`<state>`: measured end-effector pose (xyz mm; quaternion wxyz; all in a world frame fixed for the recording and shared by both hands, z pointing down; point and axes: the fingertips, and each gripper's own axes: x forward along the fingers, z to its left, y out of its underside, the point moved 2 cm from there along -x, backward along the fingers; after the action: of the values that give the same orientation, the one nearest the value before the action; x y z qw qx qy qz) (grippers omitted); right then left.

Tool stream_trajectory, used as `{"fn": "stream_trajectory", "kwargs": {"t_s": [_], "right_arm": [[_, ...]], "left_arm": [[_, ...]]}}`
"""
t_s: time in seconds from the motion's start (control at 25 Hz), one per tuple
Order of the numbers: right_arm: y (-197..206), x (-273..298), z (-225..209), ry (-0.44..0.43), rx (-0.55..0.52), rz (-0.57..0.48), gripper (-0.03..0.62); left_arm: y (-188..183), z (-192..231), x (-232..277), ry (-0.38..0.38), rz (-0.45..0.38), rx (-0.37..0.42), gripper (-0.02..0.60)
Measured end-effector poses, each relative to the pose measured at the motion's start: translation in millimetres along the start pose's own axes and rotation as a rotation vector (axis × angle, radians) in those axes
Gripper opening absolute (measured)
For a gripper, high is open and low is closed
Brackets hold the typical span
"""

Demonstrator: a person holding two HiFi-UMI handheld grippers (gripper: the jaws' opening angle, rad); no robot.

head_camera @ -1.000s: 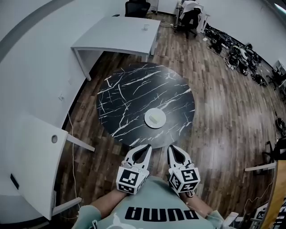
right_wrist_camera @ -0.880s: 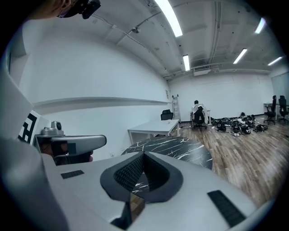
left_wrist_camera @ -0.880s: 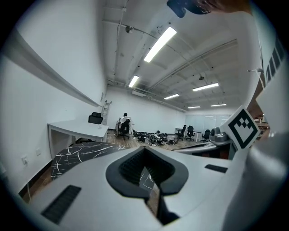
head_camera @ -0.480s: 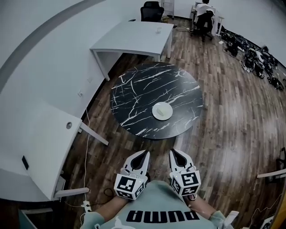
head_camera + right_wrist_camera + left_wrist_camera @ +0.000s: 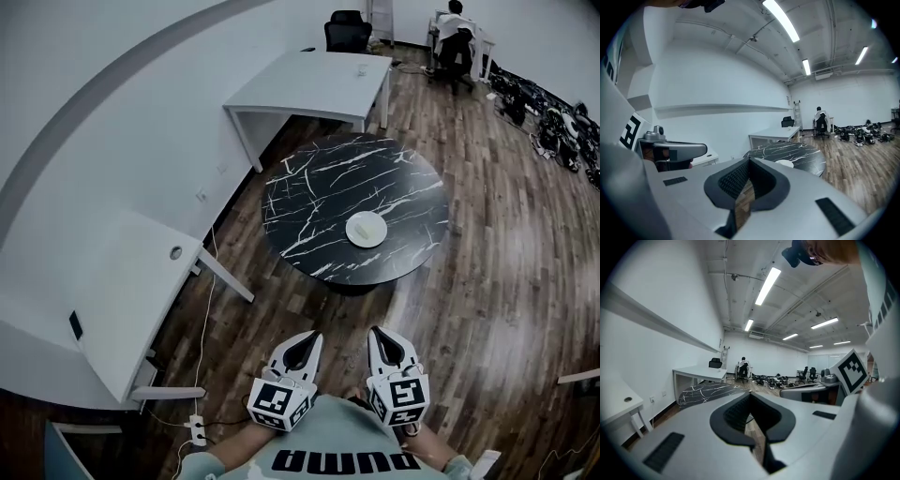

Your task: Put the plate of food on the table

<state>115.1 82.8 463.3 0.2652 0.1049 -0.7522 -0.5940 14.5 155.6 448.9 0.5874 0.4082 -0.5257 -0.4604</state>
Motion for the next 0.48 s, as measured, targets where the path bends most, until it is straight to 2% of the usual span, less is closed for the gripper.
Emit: {"fn": "stream_trajectory", "kwargs": {"t_s": [0.24, 0.48], "right_arm": [[-2.9, -9.2, 31.3, 0.033, -0.024, -0.003, 0.009], [6.1, -3.0, 77.9, 0.075, -0.014, 0.032, 0.009]], "left_arm": [[-4.5, 12.1, -30.4, 0.019, -0.032, 0.009, 0.006], [3.0, 50.6, -62.2, 0.033, -0.015, 0.016, 0.006]]}}
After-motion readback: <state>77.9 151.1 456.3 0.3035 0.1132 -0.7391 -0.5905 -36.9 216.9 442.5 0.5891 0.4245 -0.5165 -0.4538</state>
